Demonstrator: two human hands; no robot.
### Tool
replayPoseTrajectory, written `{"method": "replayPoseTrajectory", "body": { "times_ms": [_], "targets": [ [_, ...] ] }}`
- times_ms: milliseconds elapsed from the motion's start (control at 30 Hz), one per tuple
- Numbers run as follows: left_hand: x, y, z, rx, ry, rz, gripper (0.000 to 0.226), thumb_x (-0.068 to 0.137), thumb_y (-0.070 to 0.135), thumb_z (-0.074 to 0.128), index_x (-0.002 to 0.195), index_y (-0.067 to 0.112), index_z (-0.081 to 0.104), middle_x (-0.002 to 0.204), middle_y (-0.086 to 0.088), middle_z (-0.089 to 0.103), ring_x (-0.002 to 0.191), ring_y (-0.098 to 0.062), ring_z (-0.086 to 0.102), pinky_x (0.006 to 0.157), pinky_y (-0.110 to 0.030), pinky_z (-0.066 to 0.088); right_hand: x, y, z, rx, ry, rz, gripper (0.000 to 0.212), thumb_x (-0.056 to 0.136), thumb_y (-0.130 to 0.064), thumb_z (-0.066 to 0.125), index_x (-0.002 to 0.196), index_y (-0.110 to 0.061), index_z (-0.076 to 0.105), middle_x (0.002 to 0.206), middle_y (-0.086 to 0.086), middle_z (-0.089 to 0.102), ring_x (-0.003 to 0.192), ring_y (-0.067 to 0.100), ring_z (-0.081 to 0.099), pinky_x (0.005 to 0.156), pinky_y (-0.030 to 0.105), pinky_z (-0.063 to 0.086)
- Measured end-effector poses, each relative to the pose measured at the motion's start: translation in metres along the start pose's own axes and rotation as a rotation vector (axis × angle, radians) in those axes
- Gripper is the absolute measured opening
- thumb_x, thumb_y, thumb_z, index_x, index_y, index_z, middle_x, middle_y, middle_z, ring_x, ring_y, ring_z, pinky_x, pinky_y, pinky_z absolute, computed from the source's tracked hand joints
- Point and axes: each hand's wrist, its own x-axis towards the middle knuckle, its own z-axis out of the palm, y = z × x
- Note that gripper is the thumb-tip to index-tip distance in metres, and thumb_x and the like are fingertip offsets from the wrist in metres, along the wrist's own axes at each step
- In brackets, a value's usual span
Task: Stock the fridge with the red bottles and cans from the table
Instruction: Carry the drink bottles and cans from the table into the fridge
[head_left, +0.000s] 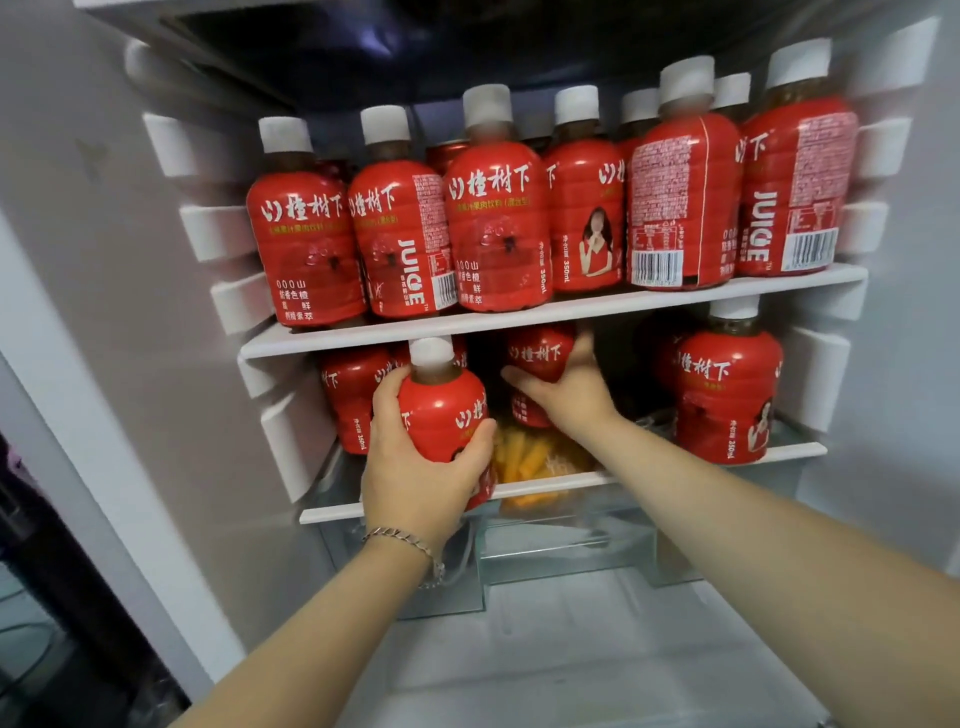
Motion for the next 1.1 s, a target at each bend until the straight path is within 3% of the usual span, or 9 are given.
{"method": "replayPoseTrajectory", "body": {
  "times_ms": [167, 267, 367, 500, 633, 733, 900, 1000, 1100],
  "targets": [
    [0.005, -0.005, 0.001, 0.037, 0.021, 0.003, 0.075, 0.067, 0.035, 0.08, 0.121, 0.047, 0.029, 0.113, 0.011, 0.047, 0.095, -0.015, 0.055, 0.085, -0.03, 0.045, 0.021, -0.008, 0.019, -0.2, -0.221, 0.074, 0.064, 0.087, -0.038, 0.063, 0.14, -0.018, 0.034, 0.137, 0.008, 0.05, 0.125, 0.029, 0.048, 0.101, 0.036, 0.039],
    [0.006, -0.006, 0.001, 0.04, 0.01, 0.005, 0.076, 0.067, 0.034, 0.08, 0.121, 0.048, 0.028, 0.114, 0.011, 0.046, 0.095, -0.015, 0.054, 0.083, -0.028, 0.044, 0.023, -0.007, 0.028, -0.457, -0.221, 0.149, 0.031, 0.099, -0.022, 0.042, 0.124, -0.008, 0.053, 0.126, 0.013, 0.058, 0.116, 0.031, 0.056, 0.098, 0.036, 0.045],
    [0.006, -0.005, -0.001, 0.036, -0.009, -0.007, 0.076, 0.066, 0.035, 0.079, 0.119, 0.049, 0.026, 0.115, 0.01, 0.047, 0.095, -0.014, 0.054, 0.081, -0.027, 0.043, 0.015, -0.003, 0.027, -0.634, -0.222, 0.12, 0.029, 0.096, -0.007, 0.039, 0.119, -0.004, 0.056, 0.124, 0.017, 0.058, 0.115, 0.032, 0.056, 0.099, 0.04, 0.045],
    [0.002, -0.006, -0.003, 0.038, -0.09, 0.015, 0.078, 0.075, 0.036, 0.071, 0.134, 0.041, 0.019, 0.128, 0.008, 0.039, 0.104, -0.011, 0.049, 0.085, -0.025, 0.041, -0.027, -0.021, 0.0, -0.183, -0.243, -0.056, 0.039, 0.095, -0.029, 0.051, 0.131, -0.014, 0.049, 0.128, 0.005, 0.057, 0.117, 0.019, 0.054, 0.1, 0.031, 0.042],
    [-0.005, 0.001, -0.002, 0.115, -0.278, 0.119, 0.069, 0.093, 0.039, 0.044, 0.144, 0.034, -0.001, 0.145, 0.002, 0.024, 0.124, -0.004, 0.03, 0.099, -0.02, 0.028, -0.067, -0.043, -0.02, 0.193, -0.521, -0.035, 0.062, 0.087, -0.036, 0.061, 0.14, -0.024, 0.03, 0.123, -0.008, 0.052, 0.108, 0.005, 0.055, 0.091, 0.018, 0.047],
    [0.003, 0.004, -0.001, 0.273, -0.4, 0.204, 0.055, 0.097, 0.037, 0.029, 0.143, 0.039, -0.001, 0.147, -0.004, 0.023, 0.135, -0.012, 0.022, 0.108, -0.022, 0.017, -0.067, -0.038, -0.02, 0.034, -0.365, -0.082, 0.068, 0.079, -0.032, 0.072, 0.135, -0.021, 0.033, 0.114, -0.01, 0.054, 0.099, 0.004, 0.056, 0.087, 0.019, 0.048],
    [0.029, -0.007, 0.0, 0.644, -0.212, 0.501, 0.056, 0.084, 0.032, 0.031, 0.132, 0.011, 0.05, 0.139, -0.01, 0.047, 0.132, -0.023, 0.023, 0.107, -0.037, 0.022, -0.044, -0.03, -0.026, -0.157, -0.087, -0.105, 0.07, 0.074, -0.033, 0.075, 0.131, -0.02, 0.037, 0.103, -0.006, 0.054, 0.096, 0.013, 0.058, 0.083, 0.023, 0.046],
    [0.035, -0.015, 0.01, 0.717, -0.172, 0.442, 0.059, 0.085, 0.031, 0.035, 0.141, 0.013, 0.039, 0.149, -0.011, 0.033, 0.139, -0.028, 0.019, 0.109, -0.047, 0.022, -0.031, -0.024, -0.016, -0.137, -0.01, -0.108, 0.059, 0.076, -0.031, 0.074, 0.122, -0.015, 0.041, 0.098, -0.005, 0.057, 0.095, 0.014, 0.06, 0.077, 0.021, 0.043],
    [0.033, -0.021, 0.014, 0.693, -0.191, 0.365, 0.063, 0.086, 0.025, 0.042, 0.147, 0.015, 0.026, 0.156, -0.006, 0.016, 0.144, -0.025, 0.009, 0.113, -0.042, 0.016, -0.021, -0.015, 0.004, -0.093, -0.015, -0.086, 0.059, 0.08, -0.036, 0.071, 0.122, -0.011, 0.038, 0.116, 0.007, 0.059, 0.108, 0.023, 0.06, 0.084, 0.025, 0.044]
  ]
}}
